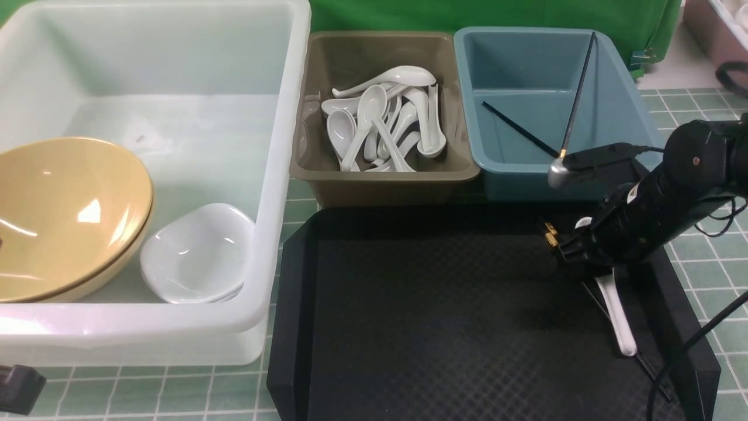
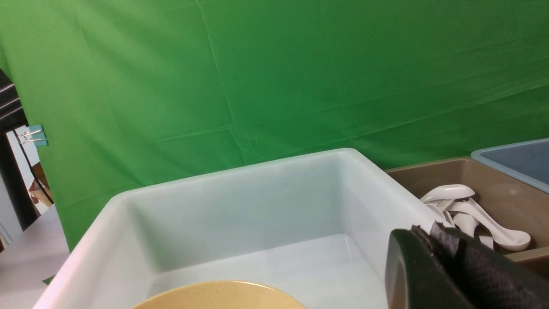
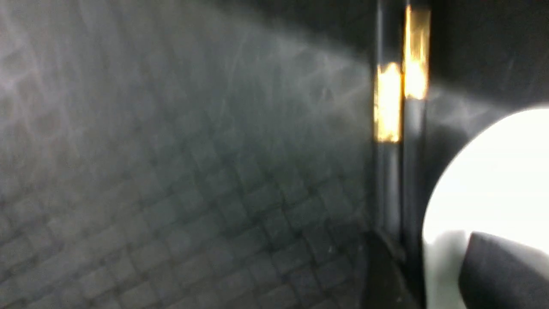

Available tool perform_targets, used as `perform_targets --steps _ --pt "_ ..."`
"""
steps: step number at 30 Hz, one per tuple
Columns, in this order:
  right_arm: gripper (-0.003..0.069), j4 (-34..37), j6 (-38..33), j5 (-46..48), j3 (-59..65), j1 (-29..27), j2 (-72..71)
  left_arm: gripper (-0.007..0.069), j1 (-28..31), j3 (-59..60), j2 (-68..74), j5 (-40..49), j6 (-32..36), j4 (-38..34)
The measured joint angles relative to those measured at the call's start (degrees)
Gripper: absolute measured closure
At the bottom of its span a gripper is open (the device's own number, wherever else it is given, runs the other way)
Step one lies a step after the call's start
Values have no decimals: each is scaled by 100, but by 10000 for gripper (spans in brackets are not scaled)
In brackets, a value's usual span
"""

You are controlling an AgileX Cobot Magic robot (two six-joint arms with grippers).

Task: On blue table put chopsticks spoon bowls plates into blue grey white boxes.
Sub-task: 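Reach down and grasp the white spoon resting in the bowl with the right gripper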

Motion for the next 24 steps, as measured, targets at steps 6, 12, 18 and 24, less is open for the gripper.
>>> perform_targets --steps 6,12,18,24 --pt "450 83 -6 -109 -86 0 121 623 0 0 0 -12 0 0" --pt "547 124 -154 13 -85 0 -2 623 0 0 0 -12 0 0" --pt "621 337 -557 500 58 0 -609 623 0 0 0 -12 0 0" --pt "621 346 -773 565 58 -5 -1098 623 0 0 0 6 0 0"
